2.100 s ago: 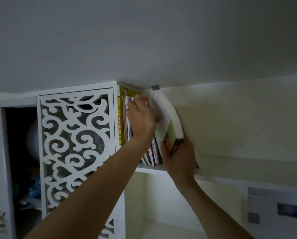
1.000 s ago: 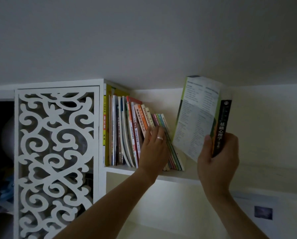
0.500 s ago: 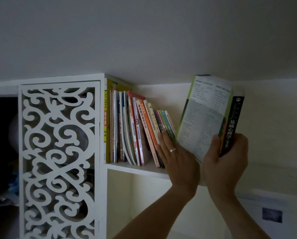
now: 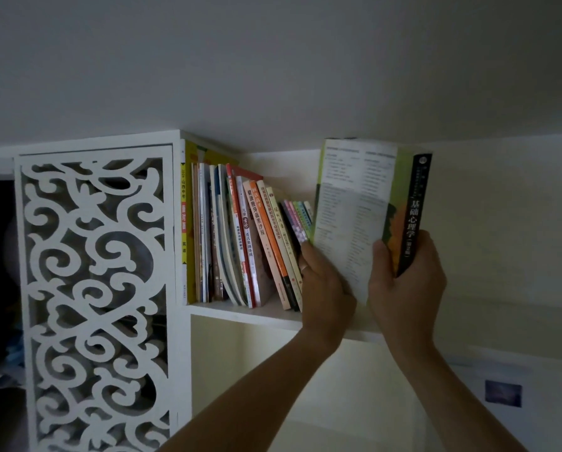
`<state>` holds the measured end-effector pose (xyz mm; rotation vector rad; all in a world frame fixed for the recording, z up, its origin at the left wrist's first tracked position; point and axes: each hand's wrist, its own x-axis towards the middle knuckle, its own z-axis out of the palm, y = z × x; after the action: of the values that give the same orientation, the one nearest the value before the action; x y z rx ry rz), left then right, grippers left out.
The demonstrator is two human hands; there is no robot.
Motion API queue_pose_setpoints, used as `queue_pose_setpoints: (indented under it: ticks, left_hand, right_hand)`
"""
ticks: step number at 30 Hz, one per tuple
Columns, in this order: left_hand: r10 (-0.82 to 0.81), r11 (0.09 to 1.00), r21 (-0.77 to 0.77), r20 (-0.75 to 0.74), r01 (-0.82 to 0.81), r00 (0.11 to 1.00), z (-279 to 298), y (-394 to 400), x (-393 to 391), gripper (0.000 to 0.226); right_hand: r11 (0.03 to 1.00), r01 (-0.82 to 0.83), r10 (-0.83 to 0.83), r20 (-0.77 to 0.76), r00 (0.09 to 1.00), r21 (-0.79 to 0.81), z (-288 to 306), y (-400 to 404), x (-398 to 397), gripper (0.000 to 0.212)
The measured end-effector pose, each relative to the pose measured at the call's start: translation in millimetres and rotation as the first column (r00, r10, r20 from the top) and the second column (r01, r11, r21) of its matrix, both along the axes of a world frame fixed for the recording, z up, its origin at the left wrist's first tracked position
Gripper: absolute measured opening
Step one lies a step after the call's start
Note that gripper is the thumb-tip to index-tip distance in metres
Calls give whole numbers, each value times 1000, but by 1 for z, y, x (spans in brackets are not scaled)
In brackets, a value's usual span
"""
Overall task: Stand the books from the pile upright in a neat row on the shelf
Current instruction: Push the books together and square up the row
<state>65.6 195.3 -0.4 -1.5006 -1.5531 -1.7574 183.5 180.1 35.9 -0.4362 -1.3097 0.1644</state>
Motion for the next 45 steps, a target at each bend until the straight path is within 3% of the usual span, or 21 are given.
queue_pose_setpoints:
  ticks: [4,6,9,12,21,25,27,29,32,35,38,41,45]
  left_hand:
    - [-97,992,-81,-9,96,995,0,-2,-6,128]
    - [-296,951,-66,67,301,953,8,-10,-9,116]
    - [-530,836,27,302,549,792,23,-30,-10,78]
    - [-481,854,98,521,511,705,38,-36,-2,38]
    - [-333,905,25,663,424,671,57,-22,2,51]
    - [-329,926,88,666,368,669,54,-16,7,75]
    - [-367,914,139,687,382,628,44,-7,6,73]
    - [-397,900,160,688,406,607,38,-5,5,58]
    - [-443,879,205,688,431,575,40,-7,6,46]
    - [-452,870,206,693,447,561,46,-11,8,57]
    - [-467,864,224,693,452,549,43,-6,3,69]
    - [-518,825,261,702,501,488,45,-10,4,77]
    - [-542,807,318,734,497,409,54,-22,3,54]
  right_hand:
    - [998,19,-23,69,997,58,8,2,-1,18]
    - [997,42,-48,82,995,70,11,0,-2,18]
    - [999,31,-34,72,997,44,14,-3,-5,18]
    - [999,-26,24,62,998,34,14,-4,-4,16]
    - [970,-235,218,194,956,66,8,-4,10,20]
    - [910,-414,400,258,879,-1,3,-4,10,25]
    - [878,-475,470,297,832,-58,-1,-4,8,22]
    - [889,-456,444,315,839,-39,-6,-6,7,10]
    - [946,-306,273,244,931,108,-14,-11,8,23]
    - [960,-194,169,131,977,204,-16,-17,11,24]
    - [949,-251,248,39,968,191,-13,-12,15,6]
    - [932,-344,350,-28,936,116,-8,-1,18,12]
    - [895,-439,445,-106,889,71,2,2,20,20]
